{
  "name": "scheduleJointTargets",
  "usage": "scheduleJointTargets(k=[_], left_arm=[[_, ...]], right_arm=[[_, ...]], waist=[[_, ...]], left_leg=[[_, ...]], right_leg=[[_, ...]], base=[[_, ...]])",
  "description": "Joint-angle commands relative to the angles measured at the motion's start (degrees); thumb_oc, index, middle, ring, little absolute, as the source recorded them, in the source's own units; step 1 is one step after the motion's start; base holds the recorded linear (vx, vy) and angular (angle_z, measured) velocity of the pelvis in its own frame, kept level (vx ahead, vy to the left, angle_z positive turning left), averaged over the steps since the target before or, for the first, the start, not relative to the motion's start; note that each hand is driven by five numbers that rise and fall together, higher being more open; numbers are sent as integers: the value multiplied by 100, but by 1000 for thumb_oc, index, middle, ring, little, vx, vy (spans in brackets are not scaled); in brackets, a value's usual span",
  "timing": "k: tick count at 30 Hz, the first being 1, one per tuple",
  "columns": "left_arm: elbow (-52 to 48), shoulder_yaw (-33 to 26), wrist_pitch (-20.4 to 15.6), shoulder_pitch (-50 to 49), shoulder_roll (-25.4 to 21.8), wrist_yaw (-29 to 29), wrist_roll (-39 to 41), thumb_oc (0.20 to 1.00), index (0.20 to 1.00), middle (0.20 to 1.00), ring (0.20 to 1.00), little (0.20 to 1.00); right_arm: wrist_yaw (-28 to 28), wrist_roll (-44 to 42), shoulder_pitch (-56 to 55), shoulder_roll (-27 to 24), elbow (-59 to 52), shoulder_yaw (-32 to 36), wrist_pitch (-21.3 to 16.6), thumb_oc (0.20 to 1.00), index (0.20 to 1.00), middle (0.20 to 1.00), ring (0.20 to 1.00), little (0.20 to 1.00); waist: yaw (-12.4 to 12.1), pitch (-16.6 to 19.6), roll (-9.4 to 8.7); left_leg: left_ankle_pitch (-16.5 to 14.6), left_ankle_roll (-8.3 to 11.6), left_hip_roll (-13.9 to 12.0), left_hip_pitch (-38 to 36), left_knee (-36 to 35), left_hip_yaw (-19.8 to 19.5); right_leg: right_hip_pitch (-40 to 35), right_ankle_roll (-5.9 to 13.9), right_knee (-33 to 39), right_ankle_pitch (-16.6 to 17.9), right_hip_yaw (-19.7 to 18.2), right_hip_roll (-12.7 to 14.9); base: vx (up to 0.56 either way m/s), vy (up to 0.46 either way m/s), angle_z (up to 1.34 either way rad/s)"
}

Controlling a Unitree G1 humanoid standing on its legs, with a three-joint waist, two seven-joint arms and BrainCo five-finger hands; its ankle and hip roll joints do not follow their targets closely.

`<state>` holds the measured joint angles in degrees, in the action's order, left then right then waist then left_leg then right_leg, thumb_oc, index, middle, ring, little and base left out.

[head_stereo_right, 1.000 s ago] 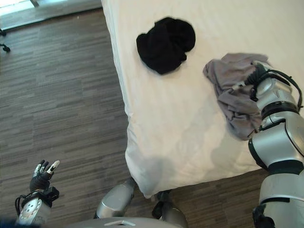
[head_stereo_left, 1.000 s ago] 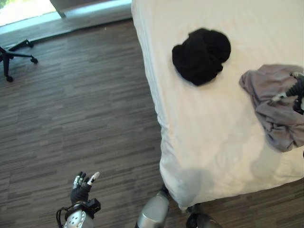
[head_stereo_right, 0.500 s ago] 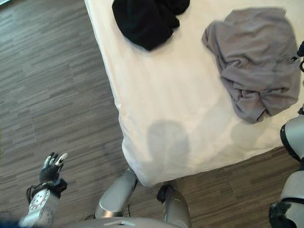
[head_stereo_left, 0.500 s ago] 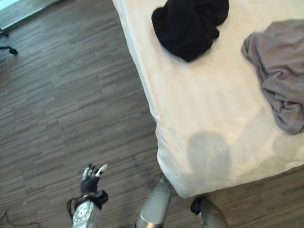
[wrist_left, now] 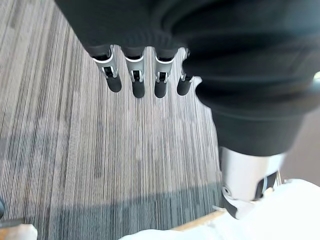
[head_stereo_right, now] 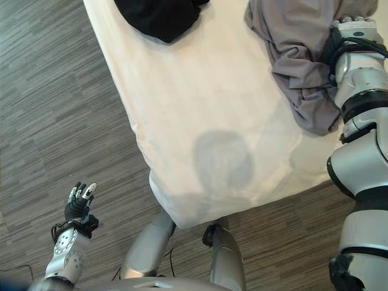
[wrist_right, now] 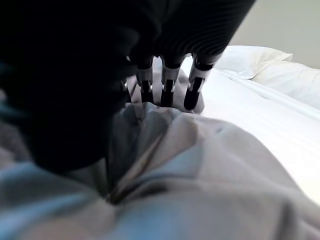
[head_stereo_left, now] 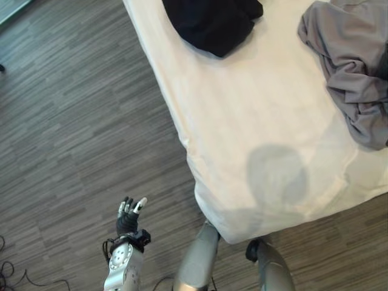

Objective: Pick up bed clothes into laundry basket.

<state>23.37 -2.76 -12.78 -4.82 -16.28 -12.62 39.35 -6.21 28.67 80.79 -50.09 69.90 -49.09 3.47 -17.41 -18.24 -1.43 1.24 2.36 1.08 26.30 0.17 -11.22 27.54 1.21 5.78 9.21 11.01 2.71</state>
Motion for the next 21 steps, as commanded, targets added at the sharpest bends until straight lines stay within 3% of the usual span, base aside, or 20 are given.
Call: scheduleJointTargets(k=[1, 3, 4, 8, 9, 11, 13, 18, 19, 20, 21], left_arm=[[-448, -171, -414, 48, -279, -258, 133, 1000, 1000, 1000, 1000, 1000], [-743, -737, -482, -5, -285, -562, 18, 1000, 1000, 1000, 1000, 1000], [-750, -728, -476, -19, -313, -564, 14, 1000, 1000, 1000, 1000, 1000], [-1022, -1097, -436, -100, -657, -568, -405, 1000, 1000, 1000, 1000, 1000], [-1130, -1183, -396, 27, -896, -512, -492, 1000, 1000, 1000, 1000, 1000], [-1127, -1132, -393, 30, -931, -510, -489, 1000, 1000, 1000, 1000, 1000], [-1350, -1241, -400, 556, -1350, -562, -619, 1000, 1000, 1000, 1000, 1000], [-1420, -1087, -371, 1418, -1810, -573, -895, 1000, 1000, 1000, 1000, 1000], [-1454, -993, -321, 1782, -2185, -564, -1106, 1000, 1000, 1000, 1000, 1000], [-1433, -979, -323, 1808, -2204, -567, -1107, 1000, 1000, 1000, 1000, 1000], [-1261, -850, -219, 2160, -2646, -508, -1276, 1000, 1000, 1000, 1000, 1000]], right_arm=[[-67, -694, -312, 431, -223, -341, -202, 200, 200, 200, 200, 200], [-241, -1523, -1917, 333, -3130, 887, -305, 200, 200, 200, 200, 200], [-222, -1510, -2001, 313, -3217, 959, -267, 200, 200, 200, 200, 200], [-197, -2898, -4984, 584, -5278, 3126, -878, 200, 200, 200, 200, 200], [-3, -3342, -6086, 728, -5856, 3891, -1087, 200, 200, 200, 200, 200], [24, -3343, -6216, 735, -5945, 3997, -1060, 200, 200, 200, 200, 200], [102, -4751, -7276, 1649, -6341, 5007, -1335, 200, 200, 200, 200, 200], [259, -5093, -7511, 1961, -6668, 5193, -1395, 200, 200, 200, 200, 200], [358, -5182, -7541, 2037, -6699, 5137, -1386, 200, 200, 200, 200, 200], [358, -5181, -7540, 2052, -6705, 5145, -1381, 200, 200, 200, 200, 200], [438, -5215, -7535, 2018, -6760, 5056, -1367, 200, 200, 200, 200, 200]], waist=[[-171, -202, 77], [246, -236, -25], [224, -232, -48], [622, -163, -125], [833, -96, -111], [782, -83, -121], [1212, 107, -123], [1531, 318, -133], [1640, 405, -109], [1627, 396, -122], [1723, 445, -93]], left_leg=[[888, 586, -113, -222, -517, -410], [733, 535, -153, -490, -517, -186], [728, 534, -151, -503, -517, -181], [538, 463, -175, -828, -517, 35], [512, 435, -169, -933, -517, 110], [511, 433, -165, -942, -517, 107], [353, 399, -189, -1226, -517, 321], [223, 357, -221, -1487, -517, 576], [220, 332, -229, -1546, -517, 660], [216, 332, -230, -1552, -517, 667], [154, 317, -256, -1639, -517, 739]], right_leg=[[-814, 564, -78, -568, -73, 56], [-945, 573, -78, -548, -187, 62], [-956, 573, -78, -553, -191, 64], [-1160, 598, -78, -579, -301, 86], [-1224, 618, -78, -564, -317, 118], [-1234, 621, -78, -569, -314, 122], [-1403, 642, -78, -611, -433, 125], [-1516, 658, -78, -586, -641, 98], [-1532, 672, -78, -533, -722, 97], [-1535, 672, -78, -534, -729, 96], [-1586, 685, -78, -556, -790, 71]], base=[[19, 65, -20], [33, 135, -13], [33, 113, -8], [55, 80, -28], [47, 95, -21], [29, 65, -28], [62, 134, -31], [13, 79, -45], [19, 66, -36], [18, 72, -19], [6, 43, -22]])
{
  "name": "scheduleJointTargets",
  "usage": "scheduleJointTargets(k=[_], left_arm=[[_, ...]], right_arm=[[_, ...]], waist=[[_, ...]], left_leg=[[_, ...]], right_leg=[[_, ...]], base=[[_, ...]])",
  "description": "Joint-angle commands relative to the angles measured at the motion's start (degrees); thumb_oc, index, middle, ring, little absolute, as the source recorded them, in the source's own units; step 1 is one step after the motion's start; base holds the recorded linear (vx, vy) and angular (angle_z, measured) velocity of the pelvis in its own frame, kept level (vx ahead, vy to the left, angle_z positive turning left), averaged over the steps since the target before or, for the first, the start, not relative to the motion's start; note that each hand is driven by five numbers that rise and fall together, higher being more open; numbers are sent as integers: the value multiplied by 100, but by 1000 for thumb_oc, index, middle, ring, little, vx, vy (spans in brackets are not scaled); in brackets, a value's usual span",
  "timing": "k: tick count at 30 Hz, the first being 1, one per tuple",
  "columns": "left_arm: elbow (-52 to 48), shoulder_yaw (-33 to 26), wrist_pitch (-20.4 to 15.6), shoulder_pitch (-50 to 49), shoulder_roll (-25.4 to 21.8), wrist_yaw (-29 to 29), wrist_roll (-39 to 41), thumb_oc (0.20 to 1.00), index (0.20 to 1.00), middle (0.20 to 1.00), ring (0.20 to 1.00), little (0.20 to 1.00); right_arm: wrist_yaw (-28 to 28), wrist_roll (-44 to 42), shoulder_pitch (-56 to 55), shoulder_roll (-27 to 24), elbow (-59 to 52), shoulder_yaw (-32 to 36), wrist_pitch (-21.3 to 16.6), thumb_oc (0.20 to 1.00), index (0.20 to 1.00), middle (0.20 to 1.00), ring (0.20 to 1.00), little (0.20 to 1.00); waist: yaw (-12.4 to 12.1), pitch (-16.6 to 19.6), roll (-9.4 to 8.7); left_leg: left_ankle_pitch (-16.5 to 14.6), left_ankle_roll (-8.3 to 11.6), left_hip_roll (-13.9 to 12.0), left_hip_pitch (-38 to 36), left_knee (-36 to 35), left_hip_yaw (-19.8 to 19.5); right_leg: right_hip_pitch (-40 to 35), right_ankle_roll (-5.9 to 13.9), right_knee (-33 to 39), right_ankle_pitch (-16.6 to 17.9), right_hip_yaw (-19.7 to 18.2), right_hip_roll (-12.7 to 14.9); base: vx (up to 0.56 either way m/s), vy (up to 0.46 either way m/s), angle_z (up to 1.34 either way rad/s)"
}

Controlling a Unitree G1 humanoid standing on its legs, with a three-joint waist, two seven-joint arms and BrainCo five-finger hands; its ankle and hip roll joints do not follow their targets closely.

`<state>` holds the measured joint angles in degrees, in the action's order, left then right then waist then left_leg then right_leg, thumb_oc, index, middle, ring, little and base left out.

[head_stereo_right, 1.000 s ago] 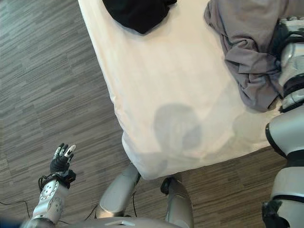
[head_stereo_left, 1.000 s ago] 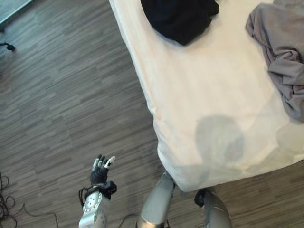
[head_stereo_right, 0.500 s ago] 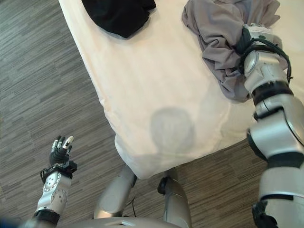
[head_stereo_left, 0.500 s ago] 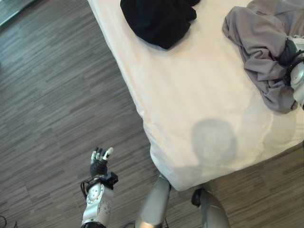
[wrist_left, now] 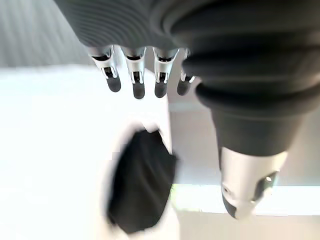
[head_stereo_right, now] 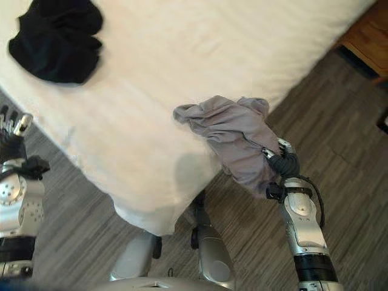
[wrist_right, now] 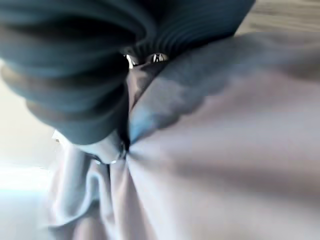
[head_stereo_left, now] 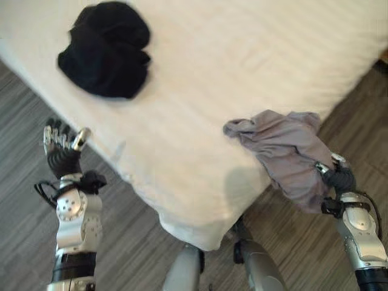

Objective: Pick up bed clothes into laundry basket.

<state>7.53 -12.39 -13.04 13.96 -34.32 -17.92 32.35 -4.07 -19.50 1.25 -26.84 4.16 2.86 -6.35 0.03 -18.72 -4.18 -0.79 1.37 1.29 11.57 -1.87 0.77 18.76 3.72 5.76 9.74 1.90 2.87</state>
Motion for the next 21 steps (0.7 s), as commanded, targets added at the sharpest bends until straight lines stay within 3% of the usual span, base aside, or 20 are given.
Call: scheduleJointTargets(k=[1, 7, 9, 13, 16, 21], left_arm=[[499, 233, -116, 558, -1135, 36, -713, 1000, 1000, 1000, 1000, 1000], [1863, 1083, 266, 2334, -2481, -211, -1243, 1000, 1000, 1000, 1000, 1000], [2739, 1700, 445, 3443, -2824, -309, -1164, 1000, 1000, 1000, 1000, 1000], [3731, 2397, 657, 4555, -3045, -295, -1178, 1000, 1000, 1000, 1000, 1000], [4873, 3152, 1007, 5620, -3284, -167, -1416, 1000, 1000, 1000, 1000, 1000], [5833, 3753, 1217, 6442, -3464, -53, -1788, 1000, 1000, 1000, 1000, 1000]], right_arm=[[288, -412, 414, -308, -241, -186, -343, 200, 200, 200, 200, 200], [450, -639, 317, -216, -379, -433, -325, 200, 200, 200, 200, 200], [370, -719, 279, -184, -355, -542, -301, 200, 200, 200, 200, 200], [302, -665, 268, -194, -368, -607, -265, 200, 200, 200, 200, 200], [246, -680, 302, -315, -457, -662, -259, 200, 200, 200, 200, 200], [236, -758, 332, -392, -663, -630, -351, 200, 200, 200, 200, 200]], waist=[[38, 528, 187], [267, 579, 229], [361, 560, 249], [401, 522, 242], [449, 436, 261], [446, 288, 211]], left_leg=[[388, 407, -286, -171, -313, -410], [390, 354, -341, -212, -313, -230], [398, 345, -361, -213, -313, -197], [403, 340, -364, -218, -313, -205], [438, 340, -366, -170, -313, -208], [488, 364, -393, -46, -313, -211]], right_leg=[[-692, 446, -76, -561, 91, 52], [-627, 490, -78, -482, -56, 15], [-612, 523, -76, -461, -60, 16], [-607, 547, -76, -449, -48, 24], [-565, 578, -76, -420, -30, 38], [-437, 599, -76, -358, -14, 24]], base=[[-5, 48, -19], [-28, 25, -16], [-17, 1, -6], [2, -5, -3], [2, -10, -4], [0, 0, 0]])
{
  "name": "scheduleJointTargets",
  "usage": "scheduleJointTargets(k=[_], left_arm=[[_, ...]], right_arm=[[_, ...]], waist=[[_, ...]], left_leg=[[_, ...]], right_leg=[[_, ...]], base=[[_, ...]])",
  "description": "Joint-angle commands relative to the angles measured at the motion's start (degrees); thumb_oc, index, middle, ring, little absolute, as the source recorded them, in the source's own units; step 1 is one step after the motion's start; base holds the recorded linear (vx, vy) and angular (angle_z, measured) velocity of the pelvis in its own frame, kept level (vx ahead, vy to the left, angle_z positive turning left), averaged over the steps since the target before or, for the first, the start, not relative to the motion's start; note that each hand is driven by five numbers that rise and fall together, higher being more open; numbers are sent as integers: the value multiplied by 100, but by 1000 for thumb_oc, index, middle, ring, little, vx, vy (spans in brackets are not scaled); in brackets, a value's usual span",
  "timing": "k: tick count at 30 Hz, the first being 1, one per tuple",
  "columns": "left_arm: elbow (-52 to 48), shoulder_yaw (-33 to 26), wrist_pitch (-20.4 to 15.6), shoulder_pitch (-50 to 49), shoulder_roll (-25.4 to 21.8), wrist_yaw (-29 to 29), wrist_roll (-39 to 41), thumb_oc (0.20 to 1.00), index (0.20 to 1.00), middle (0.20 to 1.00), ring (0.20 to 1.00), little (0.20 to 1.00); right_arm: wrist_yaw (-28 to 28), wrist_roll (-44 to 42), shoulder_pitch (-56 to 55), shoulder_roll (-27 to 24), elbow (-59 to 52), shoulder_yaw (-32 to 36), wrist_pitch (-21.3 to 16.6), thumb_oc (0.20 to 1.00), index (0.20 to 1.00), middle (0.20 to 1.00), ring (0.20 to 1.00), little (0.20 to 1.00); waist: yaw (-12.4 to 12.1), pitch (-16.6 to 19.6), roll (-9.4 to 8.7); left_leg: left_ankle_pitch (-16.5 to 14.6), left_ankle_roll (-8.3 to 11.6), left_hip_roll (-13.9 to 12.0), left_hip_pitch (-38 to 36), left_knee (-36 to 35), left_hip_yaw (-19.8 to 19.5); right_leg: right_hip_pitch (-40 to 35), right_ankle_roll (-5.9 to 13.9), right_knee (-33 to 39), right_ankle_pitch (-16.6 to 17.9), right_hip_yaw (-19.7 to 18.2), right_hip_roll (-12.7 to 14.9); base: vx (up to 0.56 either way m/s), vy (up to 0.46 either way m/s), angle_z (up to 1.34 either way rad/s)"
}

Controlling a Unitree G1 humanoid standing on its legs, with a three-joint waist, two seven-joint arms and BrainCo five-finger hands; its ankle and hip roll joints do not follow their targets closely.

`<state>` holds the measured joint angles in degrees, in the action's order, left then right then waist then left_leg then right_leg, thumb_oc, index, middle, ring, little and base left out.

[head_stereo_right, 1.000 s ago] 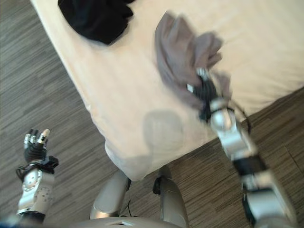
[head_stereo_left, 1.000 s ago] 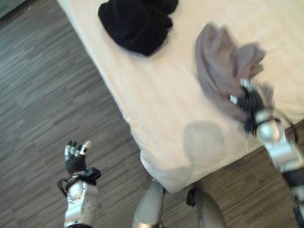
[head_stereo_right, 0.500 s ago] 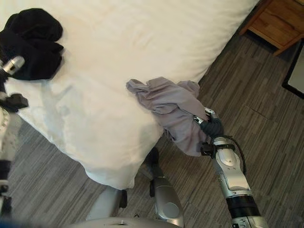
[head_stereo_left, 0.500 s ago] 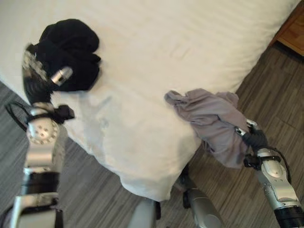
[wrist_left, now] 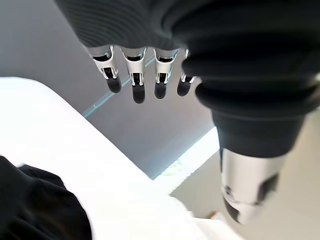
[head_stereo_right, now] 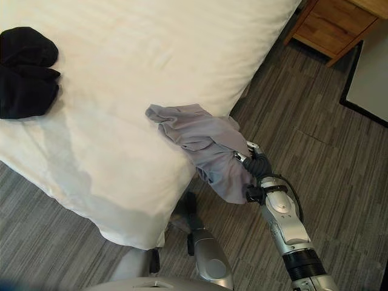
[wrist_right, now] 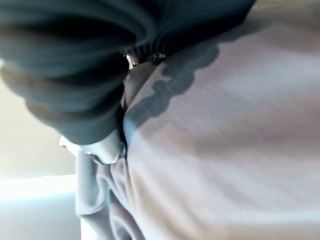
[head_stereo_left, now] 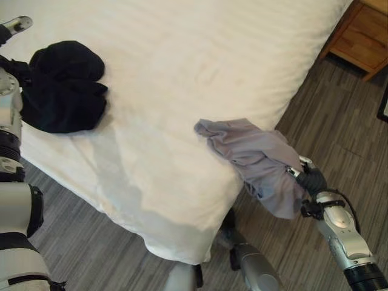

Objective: Pick up bed clothes into laundry basket.

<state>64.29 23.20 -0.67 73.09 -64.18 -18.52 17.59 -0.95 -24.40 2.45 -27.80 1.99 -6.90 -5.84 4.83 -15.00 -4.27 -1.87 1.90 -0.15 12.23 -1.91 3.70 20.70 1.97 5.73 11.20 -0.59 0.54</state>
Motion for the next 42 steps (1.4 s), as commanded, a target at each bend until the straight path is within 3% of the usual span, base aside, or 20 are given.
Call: scheduleJointTargets(k=[1, 6, 10, 12, 15, 16, 17, 18, 19, 27, 29, 30, 32, 33, 34, 36, 39, 40, 42], left_arm=[[552, 274, 77, 694, -510, 62, -460, 1000, 1000, 1000, 1000, 1000], [936, 89, 235, 648, -539, -36, -550, 1000, 1000, 1000, 1000, 1000], [715, 3, 136, 358, -472, -18, -624, 1000, 1000, 1000, 1000, 1000], [814, 85, 171, 29, -551, 388, -823, 1000, 1000, 1000, 1000, 1000], [1043, 150, 247, -32, -525, 516, -1041, 1000, 1000, 1000, 1000, 1000], [1048, 153, 255, -46, -461, 546, -1077, 846, 846, 846, 846, 846], [1114, 175, 288, -87, -345, 645, -1168, 620, 620, 620, 620, 620], [1128, 205, 303, -113, -236, 691, -1298, 260, 260, 260, 260, 260], [1147, 231, 329, -106, -139, 701, -1351, 200, 200, 200, 200, 200], [521, 62, 173, -484, 158, 732, -1188, 200, 200, 200, 200, 200], [-697, -486, -60, -1231, 189, 472, -673, 200, 200, 200, 200, 200], [-729, -536, -50, -1284, 188, 465, -679, 200, 200, 200, 200, 200], [-2263, -1209, -377, -2336, 259, 373, -208, 200, 200, 200, 200, 200], [-2336, -1337, -357, -2477, 262, 366, -222, 200, 200, 200, 200, 200], [-4455, -2515, -919, -4492, 844, 213, 522, 200, 200, 200, 200, 200], [-5362, -3187, -1108, -5640, 1757, 208, 726, 200, 200, 200, 200, 200], [-5573, -3334, -1150, -5938, 2089, 271, 818, 200, 200, 200, 200, 200], [-6246, -3512, -1268, -6576, 2891, 429, 945, 200, 200, 200, 200, 200], [-6391, -3575, -1201, -6794, 3068, 517, 933, 200, 200, 200, 200, 200]], right_arm=[[-56, -279, 187, -337, -551, 345, -437, 200, 200, 200, 200, 200], [-123, -148, -31, -319, -700, 385, -488, 200, 200, 200, 200, 200], [-185, -272, 67, -310, -735, 336, -617, 200, 200, 200, 200, 200], [-195, -363, 179, -318, -809, 325, -698, 200, 200, 200, 200, 200], [-124, -371, 125, -262, -928, 231, -736, 200, 200, 200, 200, 200], [-97, -360, 85, -240, -977, 217, -731, 200, 200, 200, 200, 200], [-88, -320, 63, -229, -1019, 199, -721, 200, 200, 200, 200, 200], [-73, -298, 23, -213, -1044, 181, -727, 200, 200, 200, 200, 200], [-65, -322, -13, -184, -1037, 177, -730, 200, 200, 200, 200, 200], [-25, -298, -104, -55, -878, 185, -795, 200, 200, 200, 200, 200], [-105, -312, -137, 6, -741, 332, -792, 200, 200, 200, 200, 200], [-105, -312, -134, -8, -742, 323, -792, 200, 200, 200, 200, 200], [-243, -286, -125, 97, -619, 544, -766, 200, 200, 200, 200, 200], [-243, -286, -121, 62, -623, 512, -765, 200, 200, 200, 200, 200], [-397, -316, -72, 177, -497, 857, -760, 200, 200, 200, 200, 200], [-496, -306, -43, 192, -436, 1140, -700, 200, 200, 200, 200, 200], [-505, -311, -12, 182, -431, 1216, -687, 200, 200, 200, 200, 200], [-480, -342, 22, 246, -472, 1457, -641, 200, 200, 200, 200, 200], [-454, -349, 11, 255, -496, 1502, -596, 200, 200, 200, 200, 200]], waist=[[-15, -185, 181], [-23, -443, 23], [6, -605, -36], [15, -774, -70], [128, -948, -175], [147, -980, -214], [172, -1033, -265], [202, -1083, -304], [202, -1099, -313], [181, -1053, -310], [46, -1005, -170], [65, -1002, -169], [-121, -927, -47], [-73, -913, -35], [-305, -723, 114], [-347, -450, 200], [-336, -341, 247], [-398, -4, 320], [-388, 102, 366]], left_leg=[[619, 325, -269, -31, -309, -490], [649, 373, -346, 236, -309, -412], [683, 401, -390, 429, -309, -389], [739, 426, -426, 600, -309, -359], [799, 445, -520, 876, -309, -322], [809, 450, -541, 921, -309, -323], [840, 459, -562, 988, -309, -332], [850, 463, -562, 1022, -309, -345], [808, 470, -579, 1004, -309, -337], [723, 440, -534, 828, -309, -302], [637, 435, -483, 667, -309, -308], [672, 435, -473, 684, -309, -310], [604, 427, -425, 544, -309, -345], [641, 426, -414, 564, -309, -347], [536, 401, -337, 274, -309, -397], [449, 362, -243, -49, -309, -432], [454, 341, -212, -163, -309, -442], [374, 274, -143, -501, -309, -507], [335, 254, -136, -672, -309, -531]], right_leg=[[-540, 785, -73, -465, 254, 252], [-252, 804, -73, -396, 262, 190], [-50, 799, -73, -339, 235, 162], [120, 804, -73, -266, 229, 136], [392, 802, -73, -151, 238, 63], [445, 803, -73, -138, 247, 46], [505, 807, -73, -123, 246, 18], [550, 805, -73, -112, 235, 1], [547, 805, -73, -145, 228, -19], [423, 780, -73, -177, 167, 5], [239, 775, -73, -243, 210, 52], [255, 774, -73, -217, 208, 62], [74, 776, -73, -291, 278, 120], [92, 775, -73, -263, 278, 131], [-225, 760, -73, -384, 359, 217], [-560, 748, -73, -496, 408, 279], [-693, 744, -73, -523, 430, 322], [-1048, 716, -126, -659, 454, 376], [-1231, 707, -142, -707, 485, 404]], base=[[0, 0, 0], [25, -20, -3], [-32, -14, -3], [-63, -10, -9], [-85, -28, -14], [-23, -33, -5], [-37, -40, -3], [-14, -28, -4], [-11, -16, -5], [2, -1, 1], [9, 13, 5], [-2, 12, 4], [0, 0, 0], [95, 36, -6], [99, 47, 2], [131, 65, -3], [78, 59, 13], [100, 57, 18], [87, 54, 0]])
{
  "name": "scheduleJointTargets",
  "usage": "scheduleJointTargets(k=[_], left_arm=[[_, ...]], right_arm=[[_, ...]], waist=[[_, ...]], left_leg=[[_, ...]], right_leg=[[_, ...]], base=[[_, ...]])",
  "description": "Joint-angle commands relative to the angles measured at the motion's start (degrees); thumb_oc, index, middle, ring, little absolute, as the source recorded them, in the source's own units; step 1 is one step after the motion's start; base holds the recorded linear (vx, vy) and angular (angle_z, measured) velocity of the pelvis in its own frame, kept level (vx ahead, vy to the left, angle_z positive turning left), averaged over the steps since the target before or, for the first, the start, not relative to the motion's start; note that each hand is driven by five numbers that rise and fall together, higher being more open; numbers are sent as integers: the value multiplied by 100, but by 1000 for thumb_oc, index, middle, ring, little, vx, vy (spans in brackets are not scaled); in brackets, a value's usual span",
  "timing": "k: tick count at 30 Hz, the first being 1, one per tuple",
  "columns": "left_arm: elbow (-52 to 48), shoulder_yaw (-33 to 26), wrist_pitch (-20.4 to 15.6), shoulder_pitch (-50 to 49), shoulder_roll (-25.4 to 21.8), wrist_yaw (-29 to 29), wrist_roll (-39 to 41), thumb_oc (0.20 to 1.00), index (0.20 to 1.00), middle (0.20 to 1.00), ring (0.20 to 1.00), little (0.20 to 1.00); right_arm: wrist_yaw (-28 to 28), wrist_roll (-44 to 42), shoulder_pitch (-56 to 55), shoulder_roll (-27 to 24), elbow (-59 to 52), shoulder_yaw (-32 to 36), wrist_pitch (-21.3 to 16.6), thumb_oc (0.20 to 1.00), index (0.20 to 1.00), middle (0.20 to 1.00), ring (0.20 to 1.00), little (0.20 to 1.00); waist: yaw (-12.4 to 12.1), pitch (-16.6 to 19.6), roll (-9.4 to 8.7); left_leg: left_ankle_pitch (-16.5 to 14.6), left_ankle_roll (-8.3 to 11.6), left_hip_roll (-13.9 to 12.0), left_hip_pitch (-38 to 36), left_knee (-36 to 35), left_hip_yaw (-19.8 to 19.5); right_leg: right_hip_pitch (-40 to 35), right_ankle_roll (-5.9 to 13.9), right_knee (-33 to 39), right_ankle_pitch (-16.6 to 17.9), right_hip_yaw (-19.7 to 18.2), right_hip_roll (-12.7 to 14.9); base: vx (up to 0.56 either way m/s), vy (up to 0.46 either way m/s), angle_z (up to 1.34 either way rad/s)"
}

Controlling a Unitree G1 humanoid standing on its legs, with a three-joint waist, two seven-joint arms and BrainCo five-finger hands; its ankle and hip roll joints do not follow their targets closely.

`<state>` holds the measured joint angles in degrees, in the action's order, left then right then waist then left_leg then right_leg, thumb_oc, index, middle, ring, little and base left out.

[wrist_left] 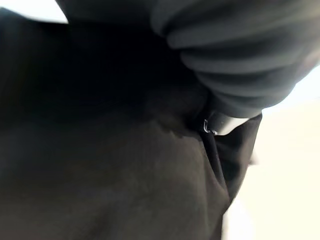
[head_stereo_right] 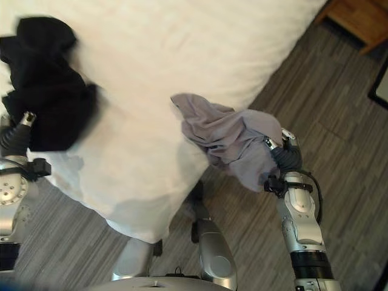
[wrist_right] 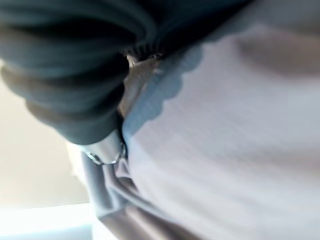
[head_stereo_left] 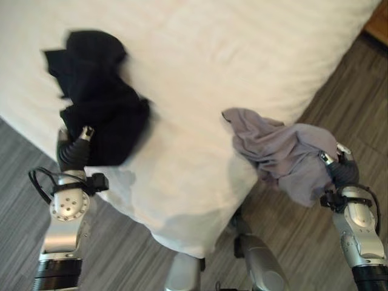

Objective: Pick up bed clothes into laundry basket.

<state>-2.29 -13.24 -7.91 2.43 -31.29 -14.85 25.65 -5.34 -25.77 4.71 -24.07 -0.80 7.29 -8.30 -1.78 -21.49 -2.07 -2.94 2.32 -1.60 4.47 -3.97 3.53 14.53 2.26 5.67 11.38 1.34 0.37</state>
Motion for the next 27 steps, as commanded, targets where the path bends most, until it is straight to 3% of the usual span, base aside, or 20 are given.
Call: scheduleJointTargets(k=[1, 5, 8, 13, 21, 22, 27], left_arm=[[165, 65, -510, 163, -38, 217, 241, 200, 200, 200, 200, 200], [-351, 61, -467, -451, 854, 563, 599, 200, 200, 200, 200, 200], [-582, 40, -373, -903, 1104, 655, 165, 200, 200, 200, 200, 200], [-626, 303, -274, -1393, 1809, 984, 671, 200, 200, 200, 200, 200], [-794, 573, -293, -1303, 1711, 1203, 546, 200, 200, 200, 200, 200], [-277, 764, -403, -1140, 1441, 726, -260, 200, 200, 200, 200, 200], [-208, 694, -391, -1280, 1494, 634, -189, 200, 200, 200, 200, 200]], right_arm=[[15, -251, -201, -73, -235, 110, -339, 200, 200, 200, 200, 200], [266, -310, -351, 116, -380, 123, -171, 200, 200, 200, 200, 200], [444, -321, -456, 309, -511, 4, -67, 200, 200, 200, 200, 200], [554, -362, -705, 578, -422, -178, 53, 200, 200, 200, 200, 200], [573, -106, -671, 607, -455, -323, -15, 200, 200, 200, 200, 200], [399, -247, -561, 562, -161, -422, -142, 200, 200, 200, 200, 200], [398, -277, -551, 499, -170, -415, -141, 200, 200, 200, 200, 200]], waist=[[263, 856, 152], [228, 1323, 189], [147, 1586, 177], [-6, 1814, 119], [102, 1925, 111], [403, 1635, 150], [344, 1586, 152]], left_leg=[[431, 204, 18, 8, -103, -518], [329, 129, 89, -446, -103, -625], [308, 94, 122, -639, -103, -584], [170, -19, 155, -949, -75, -420], [125, -58, 105, -1185, -37, -410], [216, 294, -461, -1030, 83, 163], [174, 313, -513, -1028, 243, 32]], right_leg=[[-715, 668, -160, -754, 297, 443], [-1173, 609, -305, -951, 362, 533], [-1357, 612, -275, -898, 453, 599], [-1624, 580, -325, -995, 470, 578], [-1847, 498, -387, -1076, 446, 554], [-1719, 605, -409, -1078, 456, 858], [-1758, 556, -607, -1197, 449, 849]], base=[[70, 39, 10], [37, 4, 20], [17, -6, 12], [13, -26, -10], [6, -31, -3], [0, 0, 0], [4, -48, -1]])
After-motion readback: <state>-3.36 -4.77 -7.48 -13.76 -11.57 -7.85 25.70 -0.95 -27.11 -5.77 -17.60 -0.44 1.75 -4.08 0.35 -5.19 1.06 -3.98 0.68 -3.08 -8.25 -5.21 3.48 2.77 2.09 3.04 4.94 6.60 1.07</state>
